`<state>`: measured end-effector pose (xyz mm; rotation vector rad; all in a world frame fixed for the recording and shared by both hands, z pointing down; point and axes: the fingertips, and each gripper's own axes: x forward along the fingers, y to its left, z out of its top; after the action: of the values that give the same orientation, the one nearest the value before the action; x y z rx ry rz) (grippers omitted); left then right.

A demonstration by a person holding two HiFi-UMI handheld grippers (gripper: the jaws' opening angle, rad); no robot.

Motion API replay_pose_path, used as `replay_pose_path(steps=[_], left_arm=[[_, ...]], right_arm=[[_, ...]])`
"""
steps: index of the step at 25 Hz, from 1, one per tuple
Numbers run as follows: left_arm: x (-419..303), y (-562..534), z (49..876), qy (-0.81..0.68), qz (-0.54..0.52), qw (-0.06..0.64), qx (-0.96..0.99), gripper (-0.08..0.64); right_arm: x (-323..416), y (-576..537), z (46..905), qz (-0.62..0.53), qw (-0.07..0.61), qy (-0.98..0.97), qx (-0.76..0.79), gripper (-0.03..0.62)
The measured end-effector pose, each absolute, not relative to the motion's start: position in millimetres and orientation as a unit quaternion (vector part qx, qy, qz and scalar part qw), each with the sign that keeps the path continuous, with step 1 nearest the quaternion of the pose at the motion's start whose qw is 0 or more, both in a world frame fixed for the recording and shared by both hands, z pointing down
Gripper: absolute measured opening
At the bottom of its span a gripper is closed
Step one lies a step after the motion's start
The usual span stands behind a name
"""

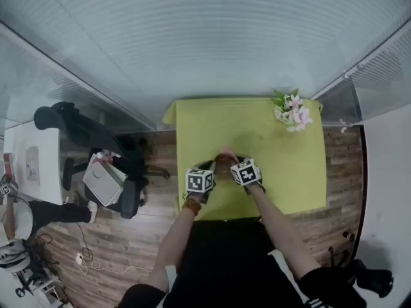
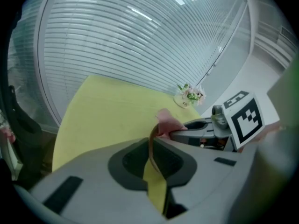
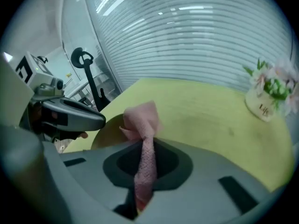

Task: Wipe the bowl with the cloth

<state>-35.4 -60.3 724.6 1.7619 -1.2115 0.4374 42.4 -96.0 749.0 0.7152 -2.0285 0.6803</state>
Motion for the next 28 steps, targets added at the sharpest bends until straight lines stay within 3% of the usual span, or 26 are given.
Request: replay_pose_path(steps=[6,13,16,20,22,28], left_arm=[[-68,-99,633,-0.513,0.108,0.341,0.78,0.031],[-77,-93,511,-0.524,0.145,0.153,0.825,0.05],[-67,-99,497,-0.507,0.138,0.163,0.835,0.156],[-64,-104,492,-0.512,0.16,0.161,0.828,0.15],[-61,-108,482,-0.509,0.157,0.158,0.832,0.109],[-51,-116,446,-0.518,0.076,0.19,0.831,0.059]], right_arm=[[0,-144,631,0.077,0.306,-0.89,0.328,0.031],[-14,-145,531,-0.071,0.258,-0.902,0.339,0.026],[-22,-138,490,-0.124,0.221,-0.911,0.324,0.025],[-30,-125,449,-0.208,0.195,-0.912,0.296,0.025],[-26,-126,432,-0.234,0.177,-0.911,0.289,0.026],[-6,-125,389,-0.23,0.123,-0.921,0.289,0.028]])
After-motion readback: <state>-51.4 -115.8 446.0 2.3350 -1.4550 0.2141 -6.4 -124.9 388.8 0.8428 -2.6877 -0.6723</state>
